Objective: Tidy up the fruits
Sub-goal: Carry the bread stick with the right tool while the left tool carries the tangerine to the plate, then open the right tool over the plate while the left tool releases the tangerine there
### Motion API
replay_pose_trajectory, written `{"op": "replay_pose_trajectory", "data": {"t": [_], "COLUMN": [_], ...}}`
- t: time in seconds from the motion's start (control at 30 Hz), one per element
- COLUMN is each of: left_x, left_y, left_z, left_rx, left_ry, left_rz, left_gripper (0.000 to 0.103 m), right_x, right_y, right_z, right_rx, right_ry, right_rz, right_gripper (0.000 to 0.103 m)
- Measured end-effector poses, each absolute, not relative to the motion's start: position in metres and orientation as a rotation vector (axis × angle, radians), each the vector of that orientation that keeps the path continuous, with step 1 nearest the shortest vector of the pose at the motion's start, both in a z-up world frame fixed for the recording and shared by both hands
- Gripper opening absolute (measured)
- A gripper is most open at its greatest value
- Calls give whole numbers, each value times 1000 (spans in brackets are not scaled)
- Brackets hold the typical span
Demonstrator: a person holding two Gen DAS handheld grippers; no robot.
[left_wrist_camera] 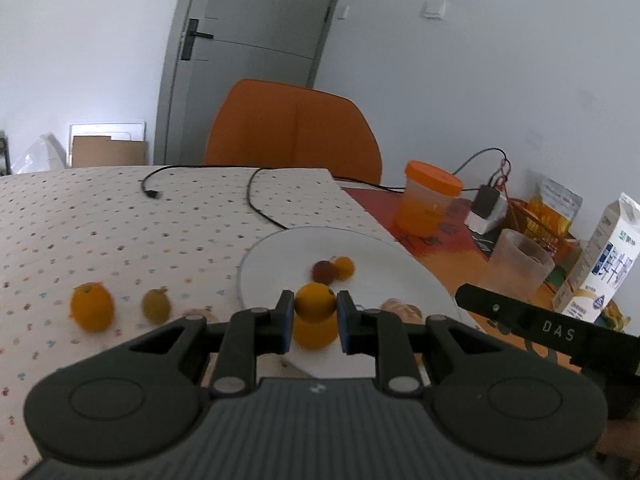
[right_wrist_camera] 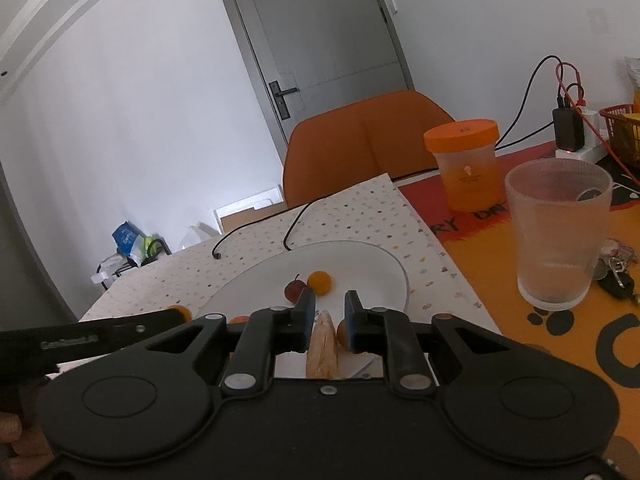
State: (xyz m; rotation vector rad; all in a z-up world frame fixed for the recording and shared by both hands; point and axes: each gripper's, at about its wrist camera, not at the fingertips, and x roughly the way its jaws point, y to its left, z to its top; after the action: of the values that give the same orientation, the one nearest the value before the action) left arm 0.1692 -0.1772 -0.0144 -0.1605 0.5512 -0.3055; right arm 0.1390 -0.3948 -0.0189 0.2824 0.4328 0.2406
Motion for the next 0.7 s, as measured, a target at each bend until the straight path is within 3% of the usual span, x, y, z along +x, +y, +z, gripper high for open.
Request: {"op": "replay_pose_trajectory", "data": {"t": [0.37, 0.53, 0.7], "left_x": [170, 165, 159], "left_y": [-174, -156, -136], "left_z": [-15, -10, -4], "left_rx": [-149, -161, -178], "left_ry": [593, 583, 569], "left_rz": [-254, -209, -167], "left_gripper": [29, 49, 61], "right_x": [135, 135, 134], "right_y": [-403, -397, -385], "right_z": [-17, -16, -11], "right_rx": [308, 311, 304], "right_ry": [415, 415, 415], "right_rz": [251, 264, 288], "right_gripper": [23, 30, 40]}}
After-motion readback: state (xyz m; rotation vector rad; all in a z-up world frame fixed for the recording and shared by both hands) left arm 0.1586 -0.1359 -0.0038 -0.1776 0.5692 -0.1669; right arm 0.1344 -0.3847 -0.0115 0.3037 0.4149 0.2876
